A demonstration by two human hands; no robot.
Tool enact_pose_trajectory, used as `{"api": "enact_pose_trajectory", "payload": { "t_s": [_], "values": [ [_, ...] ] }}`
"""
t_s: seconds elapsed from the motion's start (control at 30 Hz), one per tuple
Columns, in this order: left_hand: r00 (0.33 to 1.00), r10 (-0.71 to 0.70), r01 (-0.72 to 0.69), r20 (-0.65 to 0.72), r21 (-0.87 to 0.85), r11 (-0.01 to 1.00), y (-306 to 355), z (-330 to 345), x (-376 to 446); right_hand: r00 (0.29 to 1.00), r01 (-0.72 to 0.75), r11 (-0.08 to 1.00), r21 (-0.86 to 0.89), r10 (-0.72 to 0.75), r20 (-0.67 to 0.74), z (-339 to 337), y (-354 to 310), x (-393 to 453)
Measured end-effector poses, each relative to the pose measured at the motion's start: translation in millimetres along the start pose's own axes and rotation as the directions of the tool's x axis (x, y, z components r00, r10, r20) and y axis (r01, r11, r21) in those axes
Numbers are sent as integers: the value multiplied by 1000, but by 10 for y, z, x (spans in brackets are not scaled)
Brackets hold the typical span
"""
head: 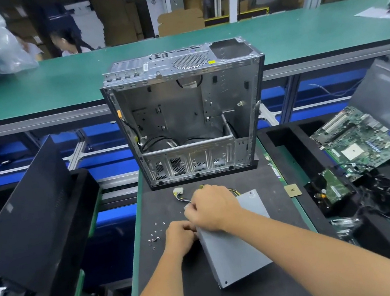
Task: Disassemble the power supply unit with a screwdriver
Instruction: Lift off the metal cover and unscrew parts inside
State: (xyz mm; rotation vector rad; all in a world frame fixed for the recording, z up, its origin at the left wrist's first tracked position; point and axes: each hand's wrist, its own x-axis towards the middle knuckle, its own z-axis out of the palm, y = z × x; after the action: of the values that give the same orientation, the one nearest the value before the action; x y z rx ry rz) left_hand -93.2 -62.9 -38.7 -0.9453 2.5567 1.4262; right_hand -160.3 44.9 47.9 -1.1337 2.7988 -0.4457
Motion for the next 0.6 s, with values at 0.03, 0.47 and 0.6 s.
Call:
{"api": "enact_pose_trajectory", "payload": {
  "t_s": [0.03,0.47,0.6],
  "values": [
    [1000,-12,12,-4,-26,1000,16,13,1,1000,11,1000,-3,-11,7,-31,4,9],
    [990,139,-136,-13,154,979,229,-33,-46,994,50,998,-34,-47,98,-37,34,43],
    [978,195,-182,-73,158,971,270,60,17,993,42,998,-47,-36,116,-63,84,92]
  ]
}}
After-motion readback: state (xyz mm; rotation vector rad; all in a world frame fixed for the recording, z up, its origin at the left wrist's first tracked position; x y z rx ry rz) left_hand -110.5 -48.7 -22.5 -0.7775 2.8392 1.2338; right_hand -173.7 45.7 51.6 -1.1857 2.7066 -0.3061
